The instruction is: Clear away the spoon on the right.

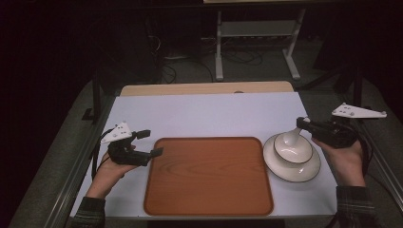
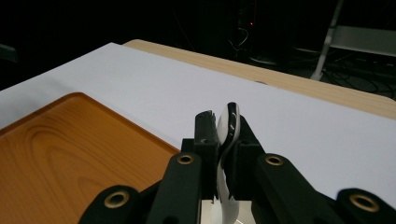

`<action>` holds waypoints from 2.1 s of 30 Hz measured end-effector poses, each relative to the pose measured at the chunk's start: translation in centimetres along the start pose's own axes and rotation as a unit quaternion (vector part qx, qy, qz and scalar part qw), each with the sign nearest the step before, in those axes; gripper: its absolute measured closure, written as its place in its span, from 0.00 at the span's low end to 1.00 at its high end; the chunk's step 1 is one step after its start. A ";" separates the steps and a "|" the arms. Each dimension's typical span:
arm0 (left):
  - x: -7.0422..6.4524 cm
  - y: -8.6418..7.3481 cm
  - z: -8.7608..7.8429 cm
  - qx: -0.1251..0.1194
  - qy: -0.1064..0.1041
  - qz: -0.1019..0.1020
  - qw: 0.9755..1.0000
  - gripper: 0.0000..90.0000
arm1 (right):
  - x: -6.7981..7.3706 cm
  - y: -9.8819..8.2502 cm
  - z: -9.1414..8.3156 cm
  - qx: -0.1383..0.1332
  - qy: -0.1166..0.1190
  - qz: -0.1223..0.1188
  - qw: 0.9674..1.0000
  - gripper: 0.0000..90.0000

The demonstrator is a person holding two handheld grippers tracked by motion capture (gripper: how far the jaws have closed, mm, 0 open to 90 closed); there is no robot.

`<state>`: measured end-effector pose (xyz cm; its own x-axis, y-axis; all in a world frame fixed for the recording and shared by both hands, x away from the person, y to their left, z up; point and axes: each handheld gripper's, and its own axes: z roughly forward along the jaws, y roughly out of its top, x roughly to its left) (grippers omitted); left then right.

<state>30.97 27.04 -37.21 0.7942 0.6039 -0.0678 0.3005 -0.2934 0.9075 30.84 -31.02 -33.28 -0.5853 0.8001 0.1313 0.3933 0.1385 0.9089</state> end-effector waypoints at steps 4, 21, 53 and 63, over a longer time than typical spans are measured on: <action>0.0 0.0 0.0 0.000 0.000 0.001 1.000 0.15 | 0.3 0.3 0.1 -0.001 0.003 -0.003 1.000 0.93; -0.1 0.0 0.1 -0.001 -0.001 0.001 1.000 0.15 | 2.2 1.6 1.1 -0.008 0.035 -0.021 0.999 0.93; 0.0 0.0 -0.1 -0.002 -0.002 0.000 1.000 0.15 | 7.0 0.9 6.1 0.060 0.128 -0.056 0.988 0.93; 0.0 0.0 -0.2 -0.004 0.000 -0.002 1.000 0.15 | 8.9 -0.2 8.1 0.105 0.153 -0.078 0.979 0.93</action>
<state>30.90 27.18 -37.11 0.7929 0.6053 -0.0702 0.2983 -0.2850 0.9109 31.32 -19.20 -35.49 -0.8225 0.5515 0.1389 0.4005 0.3883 0.8300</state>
